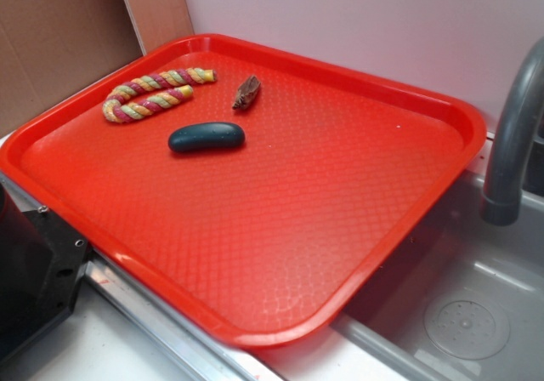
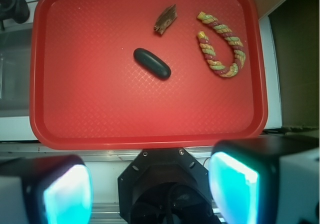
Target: Grab the wood chip.
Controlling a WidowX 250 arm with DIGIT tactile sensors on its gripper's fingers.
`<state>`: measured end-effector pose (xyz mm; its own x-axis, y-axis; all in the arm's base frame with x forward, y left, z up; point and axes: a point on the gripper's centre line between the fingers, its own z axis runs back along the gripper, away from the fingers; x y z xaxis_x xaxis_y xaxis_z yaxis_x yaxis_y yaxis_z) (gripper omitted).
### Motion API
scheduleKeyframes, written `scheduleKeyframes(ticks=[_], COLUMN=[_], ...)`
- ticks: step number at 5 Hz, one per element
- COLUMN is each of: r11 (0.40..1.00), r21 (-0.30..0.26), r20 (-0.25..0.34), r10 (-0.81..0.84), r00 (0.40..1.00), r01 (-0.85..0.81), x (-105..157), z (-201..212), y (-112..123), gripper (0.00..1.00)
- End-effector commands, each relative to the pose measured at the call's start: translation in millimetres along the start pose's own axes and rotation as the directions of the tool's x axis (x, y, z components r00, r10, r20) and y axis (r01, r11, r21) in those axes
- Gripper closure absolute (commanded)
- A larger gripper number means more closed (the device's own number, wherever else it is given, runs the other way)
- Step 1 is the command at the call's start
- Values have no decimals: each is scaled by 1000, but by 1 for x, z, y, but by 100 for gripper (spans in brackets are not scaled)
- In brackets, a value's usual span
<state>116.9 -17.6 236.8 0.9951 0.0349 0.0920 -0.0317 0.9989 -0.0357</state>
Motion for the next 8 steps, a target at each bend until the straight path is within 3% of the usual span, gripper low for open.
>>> scheduleKeyframes(ticks=[1,2,4,5,6,7,8], r11=[1000,993,902,791,695,682,687], r21=[0,-60,-42,-7,-23,-12,3], r20=[0,36,105,157,254,284,284], r10=[0,107,431,605,700,704,696], r00=[1000,994,896,781,668,651,660], r01=[0,-105,-429,-612,-719,-732,-726], x=[0,3,29,61,96,133,152], z=[0,-1,-18,-44,-72,-109,-136], y=[0,6,21,32,42,52,60], gripper=[0,0,0,0,0,0,0])
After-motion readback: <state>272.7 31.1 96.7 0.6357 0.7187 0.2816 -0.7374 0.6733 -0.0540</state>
